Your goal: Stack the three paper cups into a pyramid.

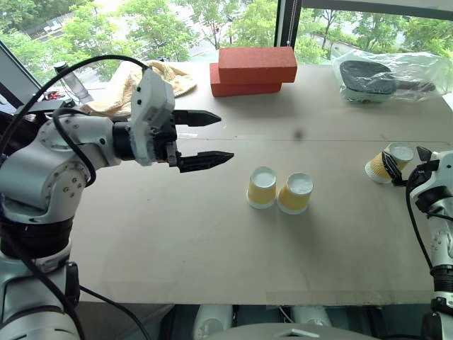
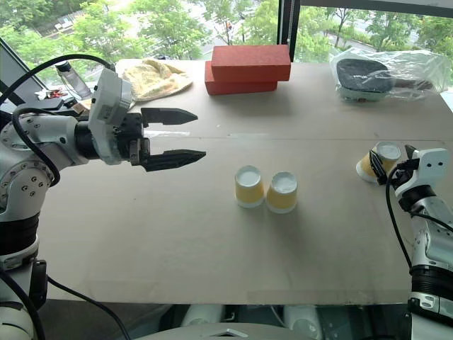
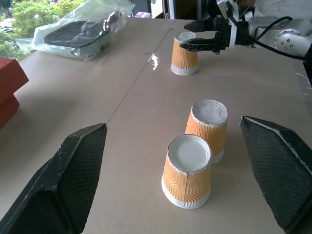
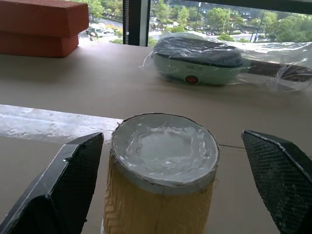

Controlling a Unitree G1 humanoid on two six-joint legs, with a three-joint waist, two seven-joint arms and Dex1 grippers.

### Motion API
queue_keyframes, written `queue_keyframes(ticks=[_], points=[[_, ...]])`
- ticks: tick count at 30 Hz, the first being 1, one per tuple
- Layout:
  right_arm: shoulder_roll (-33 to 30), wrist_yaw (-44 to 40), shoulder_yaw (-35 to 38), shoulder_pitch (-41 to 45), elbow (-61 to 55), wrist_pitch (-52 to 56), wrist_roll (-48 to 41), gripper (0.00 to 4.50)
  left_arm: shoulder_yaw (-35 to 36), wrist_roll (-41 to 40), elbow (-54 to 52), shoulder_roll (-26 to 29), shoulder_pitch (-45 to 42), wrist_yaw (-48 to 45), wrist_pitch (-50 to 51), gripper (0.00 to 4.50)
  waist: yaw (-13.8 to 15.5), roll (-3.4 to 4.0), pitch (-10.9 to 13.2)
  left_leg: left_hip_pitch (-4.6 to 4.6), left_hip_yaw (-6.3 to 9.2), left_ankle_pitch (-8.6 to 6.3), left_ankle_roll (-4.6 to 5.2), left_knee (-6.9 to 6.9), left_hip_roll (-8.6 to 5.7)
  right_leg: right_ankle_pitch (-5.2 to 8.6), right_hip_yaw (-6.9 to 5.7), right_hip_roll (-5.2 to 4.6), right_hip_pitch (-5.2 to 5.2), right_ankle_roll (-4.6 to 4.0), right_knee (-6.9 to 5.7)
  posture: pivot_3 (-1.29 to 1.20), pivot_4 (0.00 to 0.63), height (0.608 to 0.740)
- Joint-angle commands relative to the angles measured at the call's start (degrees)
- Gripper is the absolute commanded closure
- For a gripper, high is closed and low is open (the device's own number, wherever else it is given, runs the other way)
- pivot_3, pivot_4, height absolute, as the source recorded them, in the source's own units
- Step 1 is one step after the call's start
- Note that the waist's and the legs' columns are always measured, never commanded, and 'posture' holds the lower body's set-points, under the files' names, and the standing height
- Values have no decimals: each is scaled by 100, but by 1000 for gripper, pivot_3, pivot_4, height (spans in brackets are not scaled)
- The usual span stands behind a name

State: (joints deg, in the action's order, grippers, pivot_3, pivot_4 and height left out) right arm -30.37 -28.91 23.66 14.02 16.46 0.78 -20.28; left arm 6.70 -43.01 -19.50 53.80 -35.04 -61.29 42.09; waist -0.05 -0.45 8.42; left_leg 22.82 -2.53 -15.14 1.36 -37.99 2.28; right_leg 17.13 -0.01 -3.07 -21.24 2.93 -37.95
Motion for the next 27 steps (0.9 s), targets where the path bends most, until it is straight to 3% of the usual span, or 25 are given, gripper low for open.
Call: queue_keyframes(ticks=[1, 10, 11, 13, 14, 16, 24, 27], points=[[-117, 127, 137, 135, 53, 43, -23, 0, 208, -11, -71, 60, 14, -83, -161, 24, -13, 0, 0, 0, 0, 0, 0, 0, 1, 0, 0, 0, 0, 0, 0, 0, 150, 730], [-30, 53, 87, 244, 86, 223, -206, 0, 227, -7, -131, 12, 138, -18, -241, 24, -63, 0, 0, 0, -6, 0, 0, 2, 3, 0, 8, 0, -3, 0, -1, 0, 150, 730], [-17, 67, 89, 253, 90, 207, -203, 516, 226, 0, -132, 12, 154, -14, -257, 0, -64, 0, 0, 0, -6, 0, 1, 2, 3, 0, 9, 0, -3, 1, -1, 0, 150, 730], [-18, 36, 71, 265, 97, 145, -186, 1131, 237, -11, -136, 13, 168, -5, -264, 0, -63, 0, 0, 0, -8, 0, 0, 3, 4, 0, 11, 0, -6, 0, -2, 0, 150, 730], [-15, 1, 59, 272, 91, 130, -197, 1759, 262, -41, -149, 1, 169, 4, -267, 0, -62, 0, 0, 0, -9, 0, 0, 4, 4, 0, 12, 0, -6, 1, -2, 0, 150, 730], [-17, -109, 8, 273, 61, 118, -213, 2425, 299, -85, -183, -9, 201, 4, -270, 0, -64, 0, 0, 0, -12, 0, 0, 4, 4, 0, 14, 0, -7, 1, -2, 0, 150, 730], [-5, -286, -56, 332, -72, -100, -199, 2425, 315, 1, -235, 29, 424, -20, -356, 0, -67, 0, 0, 5, -26, 0, 0, 12, 4, -1, 35, 2, -24, 1, -7, 0, 150, 730], [-58, -787, -250, 345, -792, 311, -604, 2425, 418, -42, -229, 105, 486, -67, -350, 0, -69, 0, 1, 5, -28, 0, 0, 14, 4, -1, 44, 3, -26, 1, -6, 0, 150, 730]])
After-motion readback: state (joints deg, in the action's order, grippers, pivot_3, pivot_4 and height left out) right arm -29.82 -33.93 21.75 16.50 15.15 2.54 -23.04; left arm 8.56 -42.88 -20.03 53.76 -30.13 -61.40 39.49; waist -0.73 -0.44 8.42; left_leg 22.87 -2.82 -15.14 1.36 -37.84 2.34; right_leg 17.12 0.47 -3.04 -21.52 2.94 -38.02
